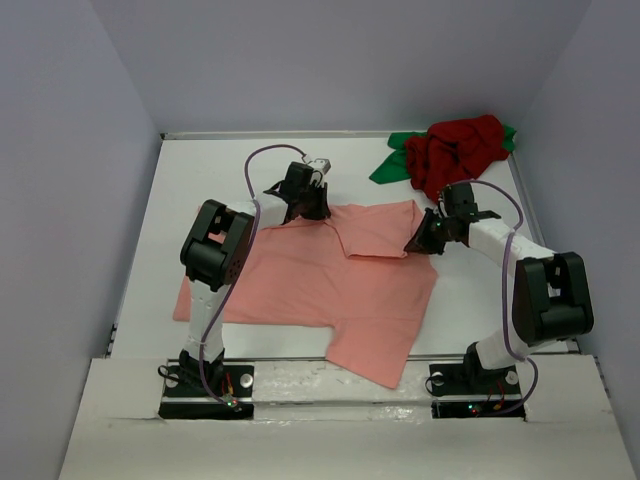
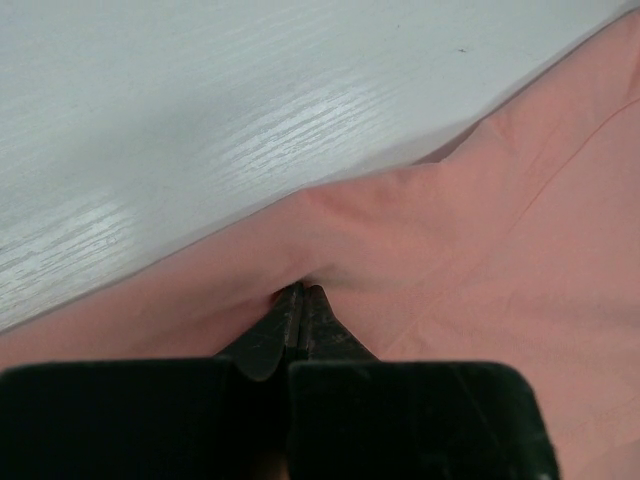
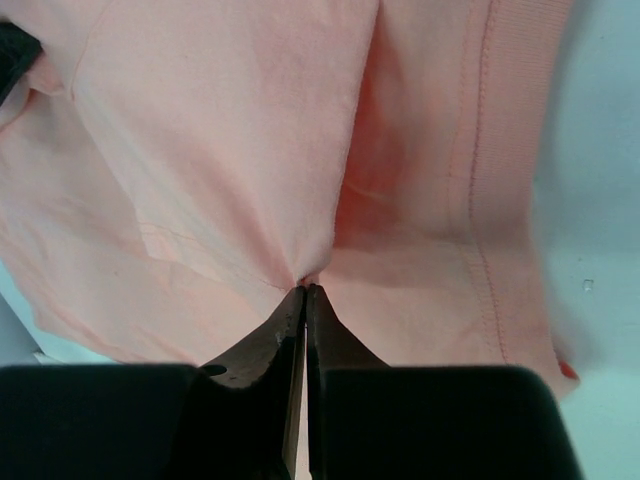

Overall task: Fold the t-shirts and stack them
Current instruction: Fold the tshirt

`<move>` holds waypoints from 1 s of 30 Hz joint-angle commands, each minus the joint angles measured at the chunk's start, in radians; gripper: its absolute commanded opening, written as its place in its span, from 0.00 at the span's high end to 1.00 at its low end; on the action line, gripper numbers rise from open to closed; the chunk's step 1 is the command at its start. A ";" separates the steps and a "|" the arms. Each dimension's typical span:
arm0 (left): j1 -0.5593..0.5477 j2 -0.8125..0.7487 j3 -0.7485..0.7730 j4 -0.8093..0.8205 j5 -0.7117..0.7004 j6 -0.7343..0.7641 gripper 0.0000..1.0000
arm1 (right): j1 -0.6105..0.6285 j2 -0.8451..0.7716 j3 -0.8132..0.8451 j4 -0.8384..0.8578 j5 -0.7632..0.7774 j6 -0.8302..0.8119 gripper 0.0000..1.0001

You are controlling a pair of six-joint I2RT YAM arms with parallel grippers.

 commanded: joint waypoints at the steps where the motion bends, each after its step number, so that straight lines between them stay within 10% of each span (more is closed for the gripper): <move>1: -0.006 0.008 0.030 -0.032 0.000 0.019 1.00 | -0.006 0.011 0.014 -0.043 0.069 -0.051 0.85; 10: -0.004 0.008 0.030 -0.034 0.000 0.020 1.00 | -0.006 -0.020 0.074 -0.060 0.194 -0.077 0.64; 30: -0.006 -0.008 0.021 -0.024 0.032 0.028 1.00 | -0.006 0.232 0.217 0.390 -0.016 -0.046 0.83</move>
